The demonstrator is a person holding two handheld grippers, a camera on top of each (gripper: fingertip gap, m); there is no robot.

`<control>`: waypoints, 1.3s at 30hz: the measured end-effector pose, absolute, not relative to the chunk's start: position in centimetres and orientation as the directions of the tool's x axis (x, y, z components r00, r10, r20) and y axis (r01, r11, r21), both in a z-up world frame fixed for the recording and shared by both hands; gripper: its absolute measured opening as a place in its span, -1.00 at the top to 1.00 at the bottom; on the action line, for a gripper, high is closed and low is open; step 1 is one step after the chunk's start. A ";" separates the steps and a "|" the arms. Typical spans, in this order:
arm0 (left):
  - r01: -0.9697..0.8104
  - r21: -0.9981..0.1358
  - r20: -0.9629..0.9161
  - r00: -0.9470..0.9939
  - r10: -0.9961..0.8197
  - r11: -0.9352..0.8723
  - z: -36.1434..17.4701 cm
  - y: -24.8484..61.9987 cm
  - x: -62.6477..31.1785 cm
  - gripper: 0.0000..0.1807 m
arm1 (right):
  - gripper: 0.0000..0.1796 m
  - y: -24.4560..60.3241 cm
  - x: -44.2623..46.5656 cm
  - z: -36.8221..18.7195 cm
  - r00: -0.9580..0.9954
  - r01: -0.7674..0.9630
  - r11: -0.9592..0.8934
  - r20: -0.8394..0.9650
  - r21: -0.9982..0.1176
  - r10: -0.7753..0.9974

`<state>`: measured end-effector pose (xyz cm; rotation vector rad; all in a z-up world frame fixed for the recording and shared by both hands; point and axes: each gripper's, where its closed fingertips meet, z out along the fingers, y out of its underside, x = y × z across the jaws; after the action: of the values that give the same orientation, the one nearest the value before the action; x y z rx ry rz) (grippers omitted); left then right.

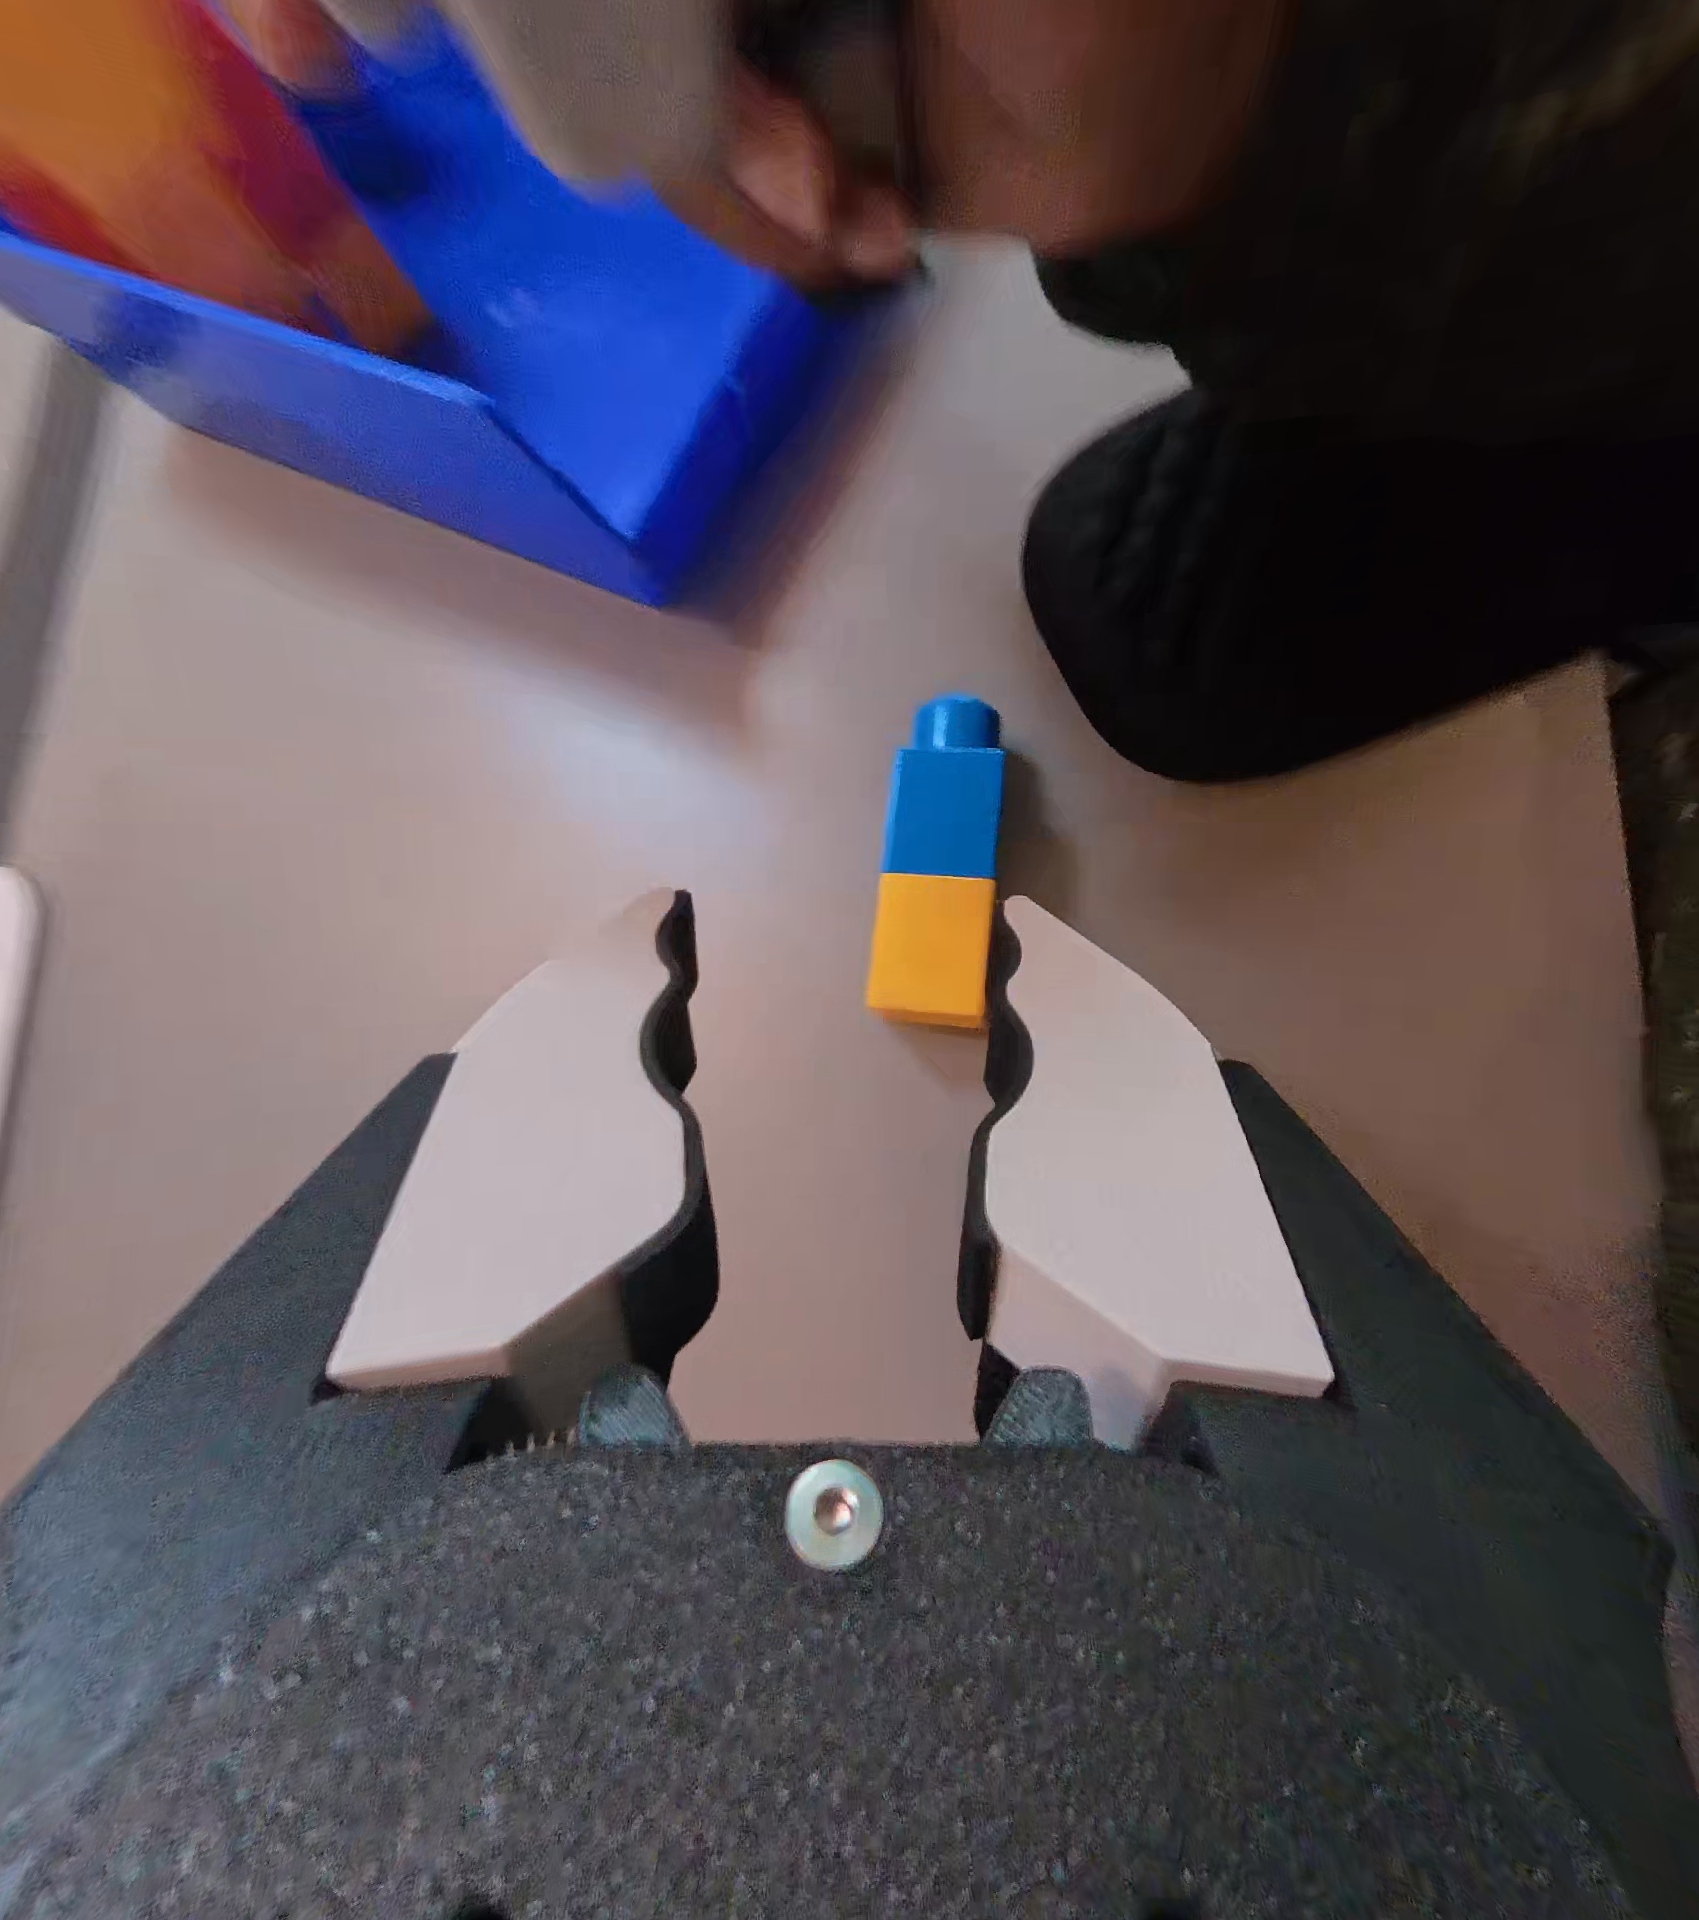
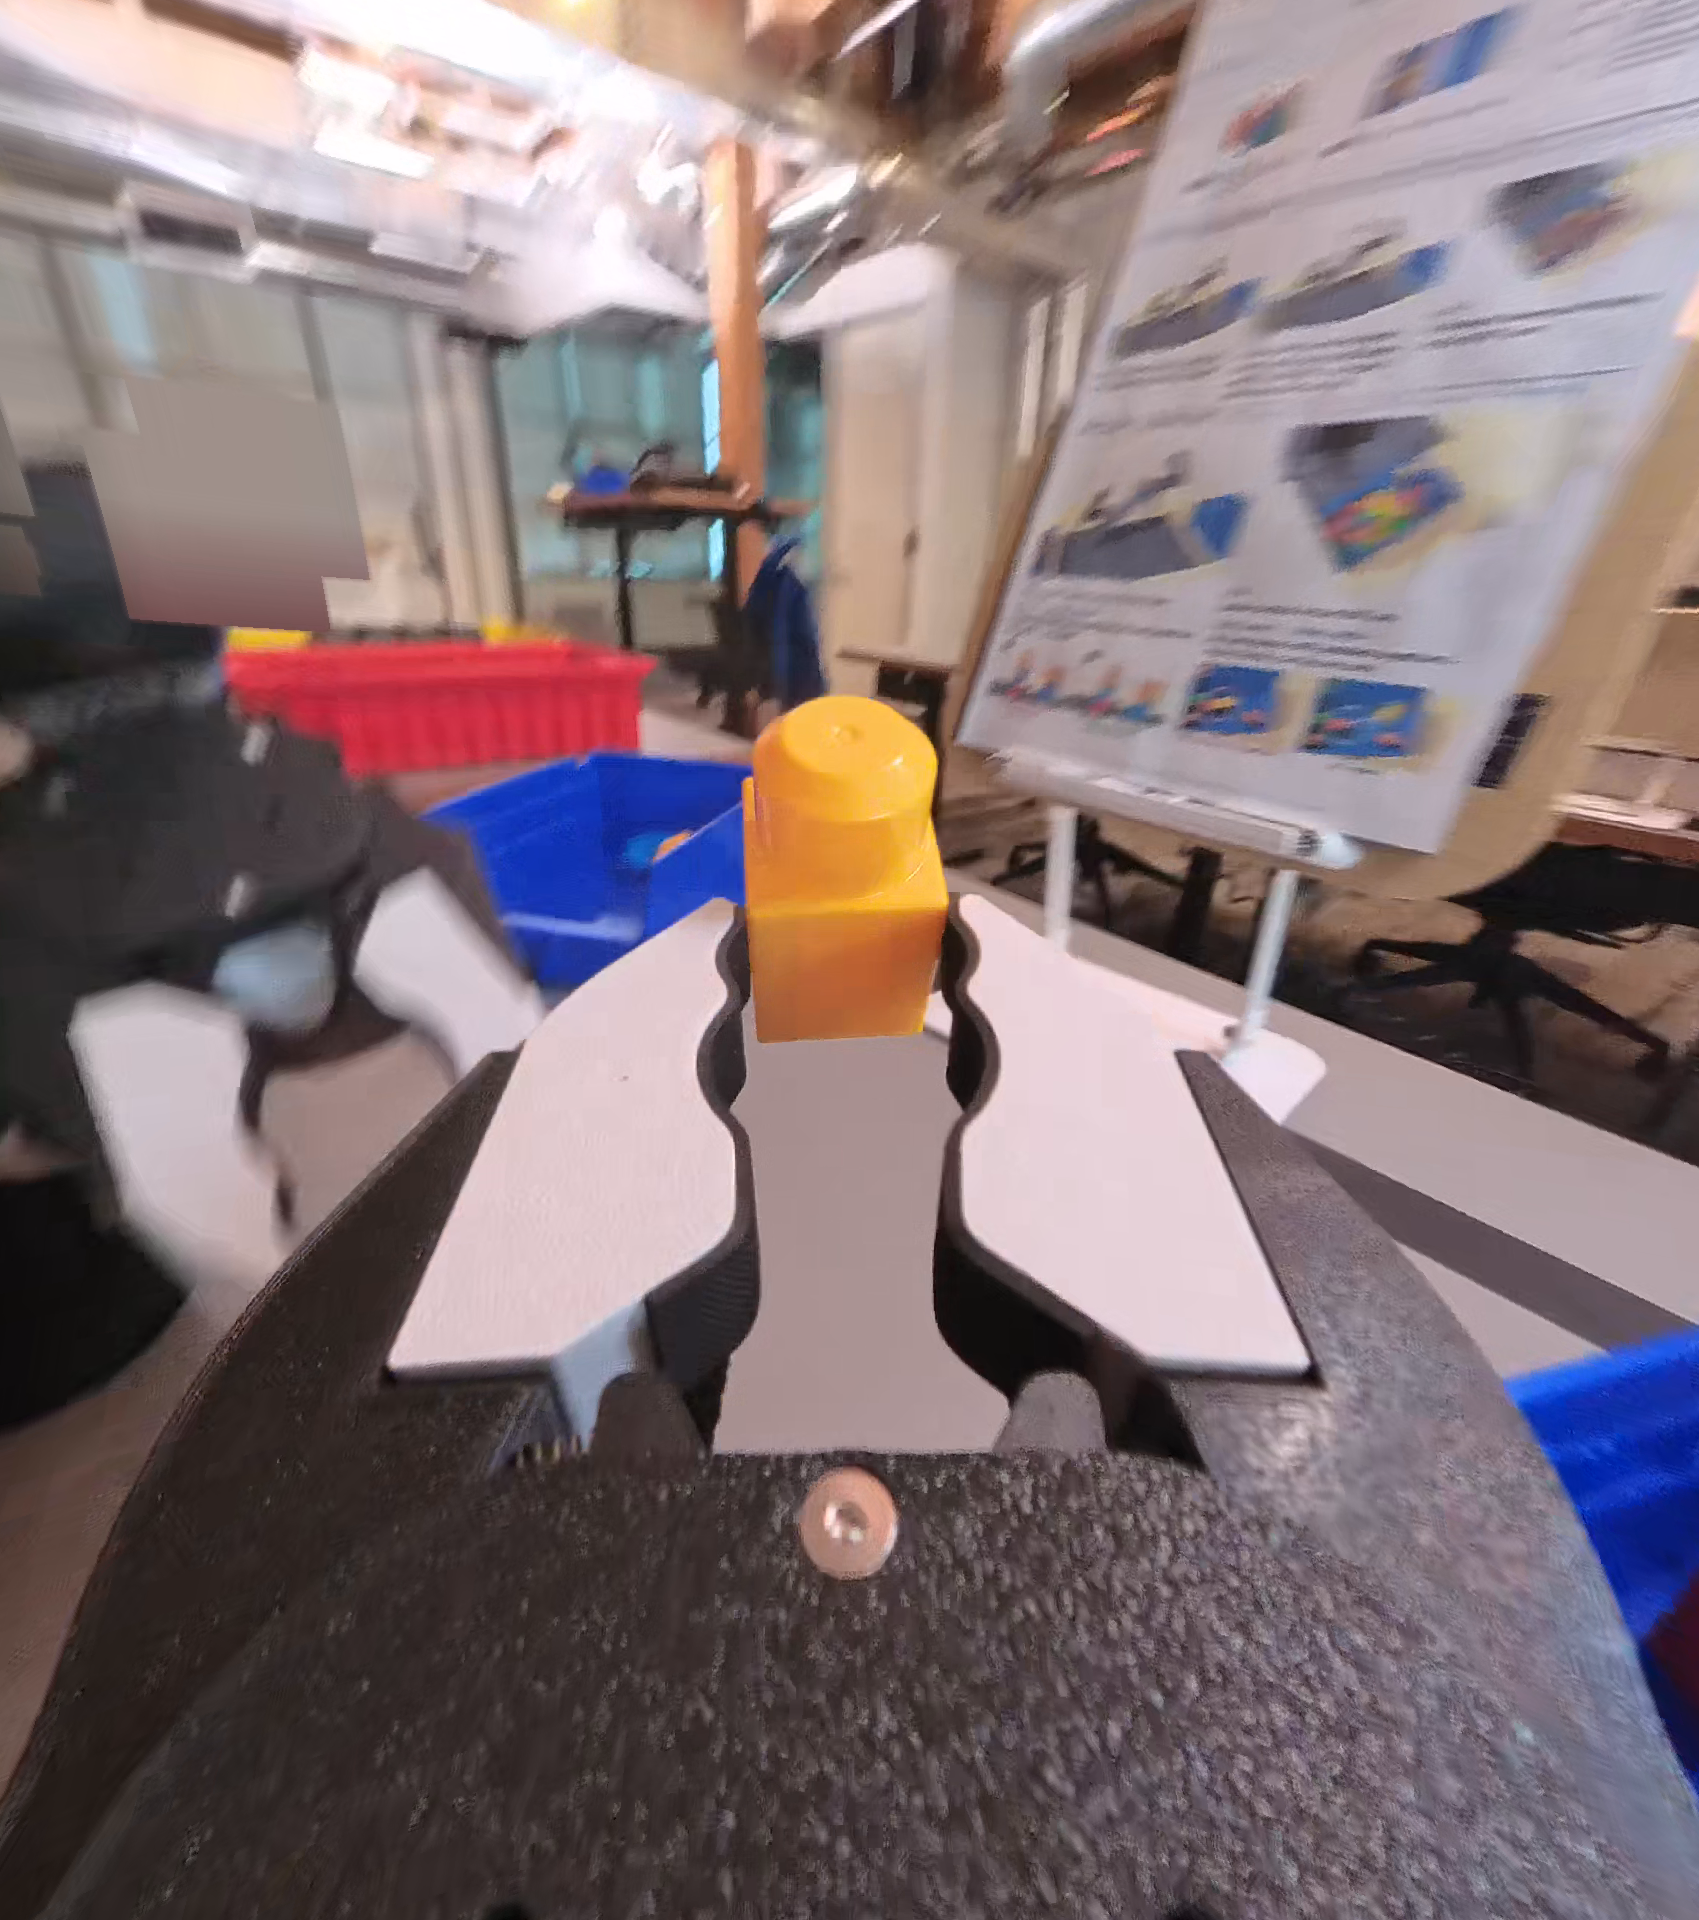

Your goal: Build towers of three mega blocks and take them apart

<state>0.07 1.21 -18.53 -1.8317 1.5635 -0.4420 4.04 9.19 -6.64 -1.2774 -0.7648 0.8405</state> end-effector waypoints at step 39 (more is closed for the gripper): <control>0.185 -0.943 0.308 0.170 -0.936 -0.276 -12.0 0.2 -5.4 0.61 | 0.61 2.6 -1.8 -6.9 -0.135 -0.341 -0.338 -0.310 -0.877 0.941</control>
<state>-5.39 0.20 -12.01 -1.3863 0.7893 -1.3397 -1.83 2.59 -6.95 -1.1198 -0.8027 1.6596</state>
